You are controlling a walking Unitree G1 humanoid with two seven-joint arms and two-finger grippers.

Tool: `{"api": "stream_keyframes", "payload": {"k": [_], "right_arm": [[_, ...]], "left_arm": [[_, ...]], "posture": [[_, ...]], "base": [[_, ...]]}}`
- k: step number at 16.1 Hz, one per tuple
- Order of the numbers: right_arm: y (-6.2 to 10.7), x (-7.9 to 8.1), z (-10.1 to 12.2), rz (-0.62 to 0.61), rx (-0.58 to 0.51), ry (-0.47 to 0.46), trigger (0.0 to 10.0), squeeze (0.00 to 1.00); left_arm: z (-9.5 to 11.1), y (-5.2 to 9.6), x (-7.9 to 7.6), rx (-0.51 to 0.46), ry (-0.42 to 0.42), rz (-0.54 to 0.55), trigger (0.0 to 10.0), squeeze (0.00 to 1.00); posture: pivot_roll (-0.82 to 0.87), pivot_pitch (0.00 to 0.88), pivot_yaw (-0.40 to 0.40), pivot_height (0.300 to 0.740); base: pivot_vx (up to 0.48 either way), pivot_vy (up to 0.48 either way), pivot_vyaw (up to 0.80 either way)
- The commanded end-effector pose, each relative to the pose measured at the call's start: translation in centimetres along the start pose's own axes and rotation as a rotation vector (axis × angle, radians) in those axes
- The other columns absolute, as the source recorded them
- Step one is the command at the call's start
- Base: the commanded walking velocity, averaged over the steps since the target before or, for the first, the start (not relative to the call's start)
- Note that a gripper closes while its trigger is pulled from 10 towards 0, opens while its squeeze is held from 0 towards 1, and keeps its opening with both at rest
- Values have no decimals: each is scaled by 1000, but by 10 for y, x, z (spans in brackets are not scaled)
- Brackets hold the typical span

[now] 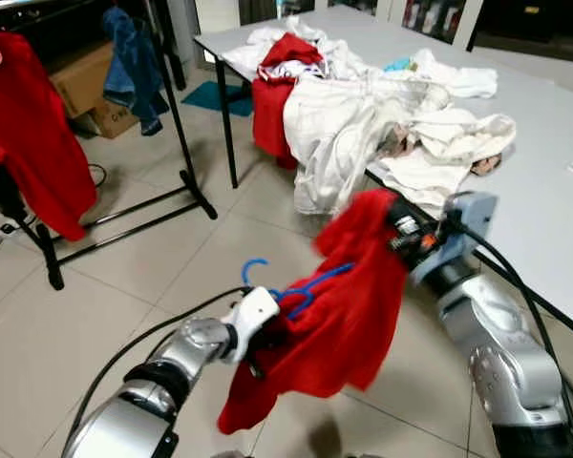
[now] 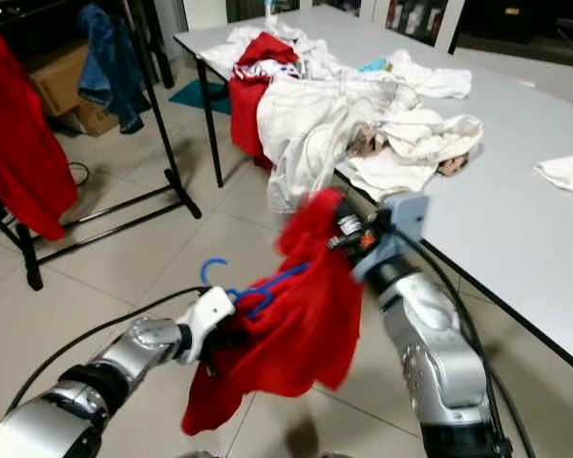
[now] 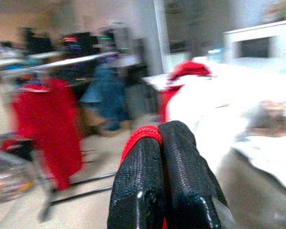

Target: Hang hanger

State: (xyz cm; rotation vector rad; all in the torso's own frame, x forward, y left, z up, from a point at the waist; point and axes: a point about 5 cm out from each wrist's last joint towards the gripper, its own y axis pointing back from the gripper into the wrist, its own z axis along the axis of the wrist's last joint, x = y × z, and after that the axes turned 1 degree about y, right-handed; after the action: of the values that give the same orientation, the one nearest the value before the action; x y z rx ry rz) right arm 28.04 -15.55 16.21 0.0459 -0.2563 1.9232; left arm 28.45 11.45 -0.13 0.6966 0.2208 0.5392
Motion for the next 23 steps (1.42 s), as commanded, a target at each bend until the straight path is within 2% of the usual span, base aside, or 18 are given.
{"api": "stream_keyframes", "payload": {"k": [1,3,4,6,7,8,10,11,12,14,18,19,20,23], "right_arm": [[-4,2,15,-12,-82,43,0,0],[-5,22,27,141,-148,0,0,0],[-5,24,29,147,-168,-27,0,0],[-5,28,35,169,-228,-138,0,0],[-2,36,38,247,-246,-242,0,0],[-1,37,37,261,-242,-254,0,0],[8,48,16,374,-90,-208,0,0],[10,48,8,373,-45,-187,549,0],[11,42,-10,306,37,-141,9961,0],[10,32,-25,239,125,-24,10000,0],[9,26,-28,196,145,80,10000,0],[5,30,-19,205,101,47,10000,0],[-1,36,-3,209,22,-35,10000,0],[-4,40,7,249,-8,-97,10000,0]], "left_arm": [[2,1,2,28,-31,-19,10000,0],[-2,0,0,66,-27,-40,10000,0],[-5,0,-1,83,-20,-51,10000,0],[-14,2,-3,121,-4,-58,10000,0],[-19,3,-4,145,5,-65,10000,0],[-20,3,-4,146,4,-65,10000,0],[-6,1,0,46,-50,0,10000,0],[0,1,1,11,-60,9,10000,0],[12,-2,0,-63,-75,-2,10000,0],[18,-4,-3,-84,-109,-25,10000,0],[21,-5,-5,-79,-132,-53,10000,0],[17,-5,-5,-46,-129,-65,10000,0],[9,-5,-7,4,-115,-78,10000,0],[4,-4,-6,25,-104,-59,10000,0]], "posture": [[-166,0,52,740],[-168,0,55,740],[-165,0,55,740],[-165,0,56,740],[-165,0,56,740],[-165,0,56,740],[-165,0,56,740],[-160,0,50,740],[-160,0,50,740],[-160,0,47,740],[-161,0,49,740],[-163,0,51,740],[-163,0,52,740],[-167,0,54,740]], "base": [[0,0,0],[0,0,0],[0,0,0],[0,0,0],[0,0,0],[0,0,0],[0,0,0],[0,0,0],[0,0,0],[0,0,0],[0,0,0],[0,0,0],[0,0,0],[0,0,0]]}}
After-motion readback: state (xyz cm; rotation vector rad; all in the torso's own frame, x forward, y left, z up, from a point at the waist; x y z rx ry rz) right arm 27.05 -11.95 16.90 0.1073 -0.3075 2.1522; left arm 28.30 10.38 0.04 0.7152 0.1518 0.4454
